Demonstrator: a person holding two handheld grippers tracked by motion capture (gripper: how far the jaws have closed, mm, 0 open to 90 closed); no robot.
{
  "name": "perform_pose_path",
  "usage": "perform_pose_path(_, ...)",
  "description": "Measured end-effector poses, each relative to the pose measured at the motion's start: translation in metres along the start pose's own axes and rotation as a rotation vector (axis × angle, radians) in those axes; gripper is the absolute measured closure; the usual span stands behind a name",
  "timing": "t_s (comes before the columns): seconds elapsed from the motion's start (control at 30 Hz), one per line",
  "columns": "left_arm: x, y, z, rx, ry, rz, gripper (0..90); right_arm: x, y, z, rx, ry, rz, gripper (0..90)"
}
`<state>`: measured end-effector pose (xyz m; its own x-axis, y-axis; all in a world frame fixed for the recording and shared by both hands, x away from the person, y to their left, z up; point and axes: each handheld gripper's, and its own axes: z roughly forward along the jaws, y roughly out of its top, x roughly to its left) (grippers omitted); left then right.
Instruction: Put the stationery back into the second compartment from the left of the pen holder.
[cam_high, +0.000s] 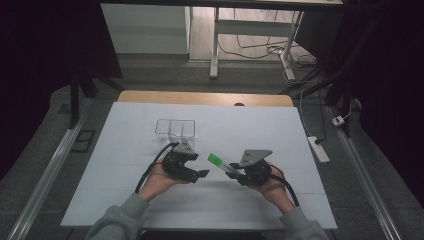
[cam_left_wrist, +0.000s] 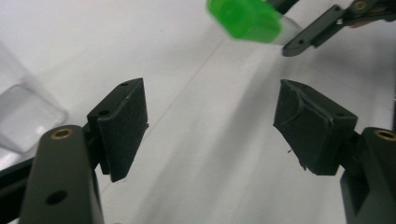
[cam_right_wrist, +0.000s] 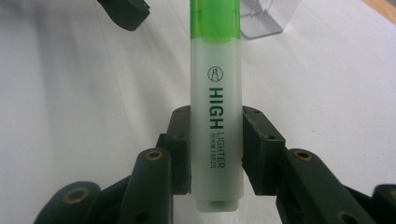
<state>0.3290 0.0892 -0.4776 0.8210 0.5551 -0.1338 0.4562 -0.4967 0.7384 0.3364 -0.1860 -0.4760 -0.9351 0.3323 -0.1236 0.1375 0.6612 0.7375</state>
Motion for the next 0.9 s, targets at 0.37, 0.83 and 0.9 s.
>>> perform_pose_path(0.37,-0.003,0.003,-0.002,-0.068,-0.004,0.002,24.6,0.001,0.0,0.002,-0.04,0.006,0.027,65.0)
perform_pose_path(0.83,-0.008,0.01,0.007,-0.116,-0.045,-0.03,25.1,0.009,0.001,0.01,-0.061,-0.011,0.004,65.0)
perform_pose_path(0.9,-0.007,0.01,0.009,-0.126,-0.054,-0.05,26.3,0.011,0.001,0.012,-0.057,-0.008,-0.007,65.0)
